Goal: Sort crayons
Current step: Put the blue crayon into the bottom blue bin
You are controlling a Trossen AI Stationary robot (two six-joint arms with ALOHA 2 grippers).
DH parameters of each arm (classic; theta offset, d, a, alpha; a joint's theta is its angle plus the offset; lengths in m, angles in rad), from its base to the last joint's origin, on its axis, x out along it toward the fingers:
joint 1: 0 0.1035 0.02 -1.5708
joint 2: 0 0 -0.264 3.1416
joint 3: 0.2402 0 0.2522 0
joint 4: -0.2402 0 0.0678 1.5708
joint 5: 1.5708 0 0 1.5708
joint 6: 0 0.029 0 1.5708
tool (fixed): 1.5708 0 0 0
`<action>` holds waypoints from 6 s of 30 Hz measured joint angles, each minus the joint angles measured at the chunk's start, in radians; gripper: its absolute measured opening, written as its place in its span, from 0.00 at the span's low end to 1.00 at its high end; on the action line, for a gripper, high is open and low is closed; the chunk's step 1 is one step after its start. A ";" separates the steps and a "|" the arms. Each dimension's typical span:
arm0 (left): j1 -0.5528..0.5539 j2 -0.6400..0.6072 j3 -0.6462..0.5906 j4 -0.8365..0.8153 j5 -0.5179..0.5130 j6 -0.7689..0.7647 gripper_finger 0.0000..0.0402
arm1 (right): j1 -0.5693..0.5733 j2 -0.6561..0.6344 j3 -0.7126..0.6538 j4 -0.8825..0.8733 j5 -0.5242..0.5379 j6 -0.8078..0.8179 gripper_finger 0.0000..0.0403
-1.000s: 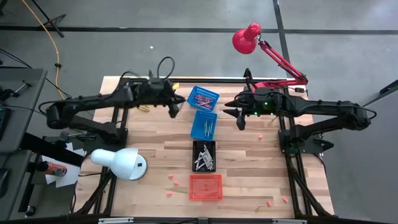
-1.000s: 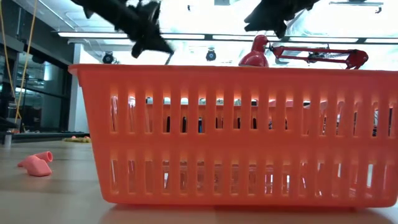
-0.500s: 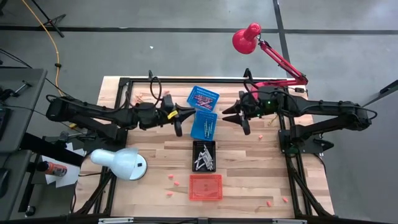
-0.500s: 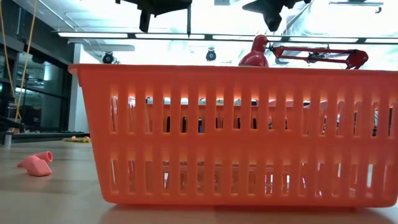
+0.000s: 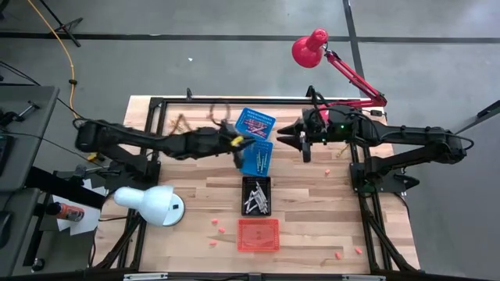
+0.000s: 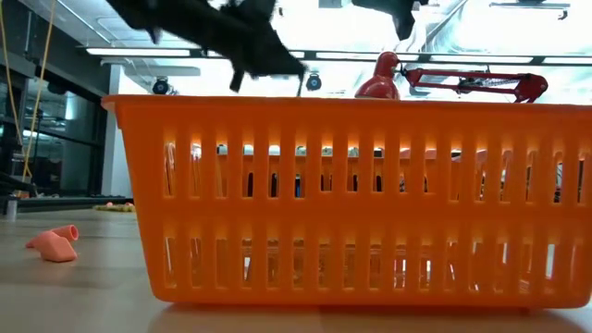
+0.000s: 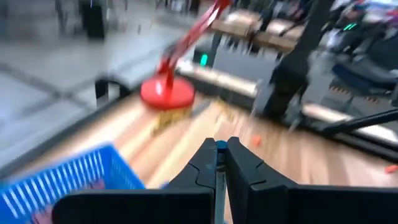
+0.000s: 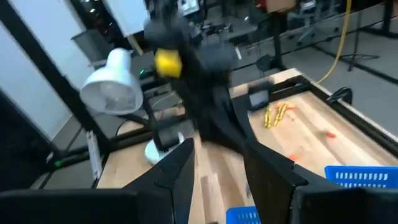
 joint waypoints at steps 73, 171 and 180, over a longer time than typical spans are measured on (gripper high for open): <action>0.107 -0.467 0.142 -0.267 0.204 0.157 0.43 | -0.523 0.735 0.040 -1.124 0.450 -0.159 0.33; 0.106 -0.498 0.143 -0.382 0.203 0.093 0.43 | 0.017 0.542 -0.023 0.151 0.121 0.313 0.02; 0.106 -0.498 0.142 -0.378 0.203 0.093 0.43 | -0.017 0.608 -0.016 0.147 -0.005 0.512 0.18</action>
